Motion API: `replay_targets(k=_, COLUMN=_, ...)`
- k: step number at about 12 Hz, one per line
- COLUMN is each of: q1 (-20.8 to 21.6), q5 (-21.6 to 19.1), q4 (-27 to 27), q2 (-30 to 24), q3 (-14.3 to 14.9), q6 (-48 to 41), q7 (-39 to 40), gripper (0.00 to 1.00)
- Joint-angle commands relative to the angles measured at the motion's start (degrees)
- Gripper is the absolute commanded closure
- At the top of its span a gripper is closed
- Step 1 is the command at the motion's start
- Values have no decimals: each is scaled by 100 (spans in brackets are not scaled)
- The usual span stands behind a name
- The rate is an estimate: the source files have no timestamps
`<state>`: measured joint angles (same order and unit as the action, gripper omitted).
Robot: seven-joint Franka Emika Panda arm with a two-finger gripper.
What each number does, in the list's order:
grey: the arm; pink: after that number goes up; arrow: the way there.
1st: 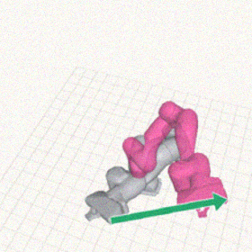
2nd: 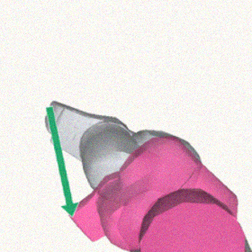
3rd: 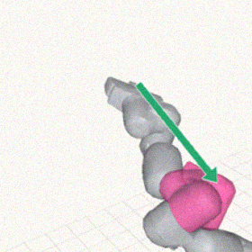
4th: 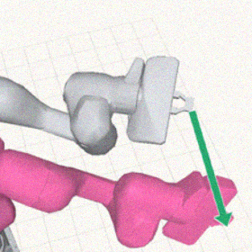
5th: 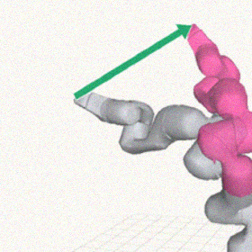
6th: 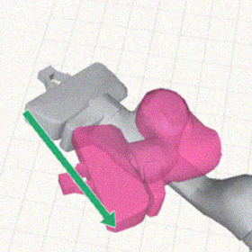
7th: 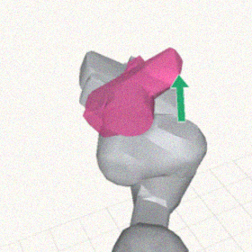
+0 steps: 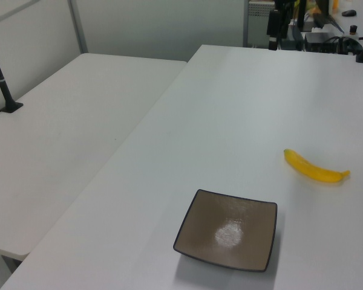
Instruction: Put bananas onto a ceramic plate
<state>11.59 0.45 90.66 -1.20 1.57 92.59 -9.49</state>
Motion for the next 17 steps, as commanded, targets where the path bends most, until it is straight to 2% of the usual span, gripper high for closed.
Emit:
replay_targets(k=1, q1=63, q5=-150, q4=153, q2=-74, q3=72, q6=111, q7=-1, gripper=0)
replay_targets(k=12, q1=-25, q5=-282, q4=145, q2=198, q3=54, q6=163, q7=87, gripper=0)
replay_targets(k=17, q1=115, q5=-300, q4=268, q2=58, q3=-7, q6=-91, q7=18, gripper=0)
